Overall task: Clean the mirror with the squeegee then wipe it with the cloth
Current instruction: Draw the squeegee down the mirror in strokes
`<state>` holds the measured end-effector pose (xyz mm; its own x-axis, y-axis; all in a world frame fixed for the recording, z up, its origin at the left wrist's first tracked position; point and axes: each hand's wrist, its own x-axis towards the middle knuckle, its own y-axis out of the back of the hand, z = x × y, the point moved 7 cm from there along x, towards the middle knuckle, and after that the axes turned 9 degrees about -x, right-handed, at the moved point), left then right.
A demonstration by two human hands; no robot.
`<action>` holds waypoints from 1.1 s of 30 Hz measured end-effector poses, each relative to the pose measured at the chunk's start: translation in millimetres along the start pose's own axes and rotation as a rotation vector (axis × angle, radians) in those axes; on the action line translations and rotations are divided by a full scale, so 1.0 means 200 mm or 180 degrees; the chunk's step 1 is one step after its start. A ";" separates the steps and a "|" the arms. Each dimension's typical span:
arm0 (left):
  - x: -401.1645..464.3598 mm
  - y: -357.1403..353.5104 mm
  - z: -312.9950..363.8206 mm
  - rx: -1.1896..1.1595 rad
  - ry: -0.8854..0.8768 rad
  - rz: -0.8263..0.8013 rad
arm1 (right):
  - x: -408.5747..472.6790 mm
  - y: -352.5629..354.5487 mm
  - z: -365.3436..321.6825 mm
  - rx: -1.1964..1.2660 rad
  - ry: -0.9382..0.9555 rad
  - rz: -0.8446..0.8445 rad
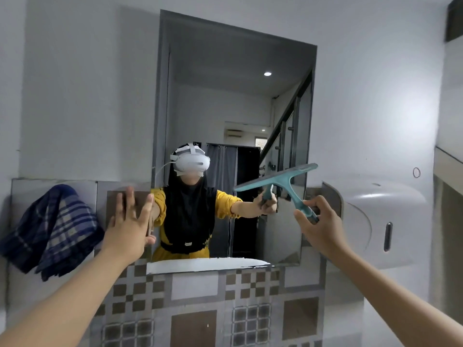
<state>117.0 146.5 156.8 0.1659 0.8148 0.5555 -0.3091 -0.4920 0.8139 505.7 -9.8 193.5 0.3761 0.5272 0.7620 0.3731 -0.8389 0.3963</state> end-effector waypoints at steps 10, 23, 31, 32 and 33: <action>0.00 0.00 0.00 -0.0185 -0.0084 -0.0032 | -0.20 -0.19 -0.20 0.1265 -0.1375 0.0070; 0.00 -0.02 -0.02 -0.0614 -0.0577 0.0319 | -0.39 -0.62 -0.67 0.2645 -0.2435 0.0440; 0.01 -0.03 -0.05 -0.0753 -0.0793 0.0741 | -0.51 -0.87 -0.99 0.2447 -0.1891 0.0034; 0.00 -0.02 -0.05 -0.0727 -0.0866 0.0807 | -0.51 -0.88 -1.00 0.2375 -0.1868 0.0067; -0.02 -0.01 -0.05 -0.0696 -0.0954 0.0876 | -0.52 -0.88 -1.00 0.2317 -0.1834 0.0094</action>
<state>106.7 147.3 151.4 0.3036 0.5224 0.7968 -0.5645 -0.5751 0.5921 231.3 56.0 147.5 0.6844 0.6565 0.3171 0.7238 -0.6642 -0.1870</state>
